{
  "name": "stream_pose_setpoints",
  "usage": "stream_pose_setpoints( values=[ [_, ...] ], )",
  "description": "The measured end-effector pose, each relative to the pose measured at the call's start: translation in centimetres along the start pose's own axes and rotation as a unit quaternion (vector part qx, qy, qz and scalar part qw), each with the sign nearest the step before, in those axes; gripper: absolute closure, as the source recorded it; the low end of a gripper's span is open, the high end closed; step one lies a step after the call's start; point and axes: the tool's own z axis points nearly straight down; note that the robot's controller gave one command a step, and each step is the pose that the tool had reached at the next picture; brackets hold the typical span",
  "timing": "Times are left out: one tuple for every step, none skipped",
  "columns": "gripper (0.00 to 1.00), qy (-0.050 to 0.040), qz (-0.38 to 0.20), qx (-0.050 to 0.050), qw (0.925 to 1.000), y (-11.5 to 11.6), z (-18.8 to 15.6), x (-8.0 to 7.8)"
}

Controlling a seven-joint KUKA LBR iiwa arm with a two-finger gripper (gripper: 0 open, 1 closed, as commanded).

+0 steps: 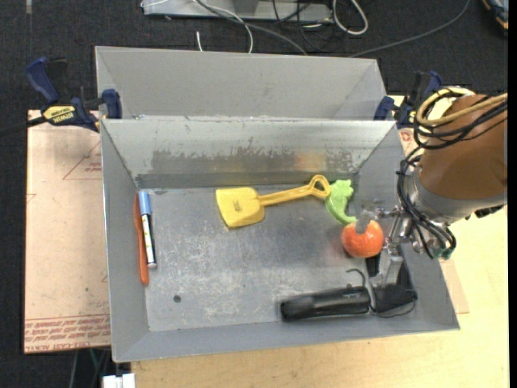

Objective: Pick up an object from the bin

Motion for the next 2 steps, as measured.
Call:
stream_pose_setpoints(
  values=[
    [0.00,-0.0038,-0.002,0.001,1.0000,0.1,-0.5,-0.2],
    [0.00,-0.0036,-0.147,0.001,0.9892,0.6,1.9,0.0]
  ],
)
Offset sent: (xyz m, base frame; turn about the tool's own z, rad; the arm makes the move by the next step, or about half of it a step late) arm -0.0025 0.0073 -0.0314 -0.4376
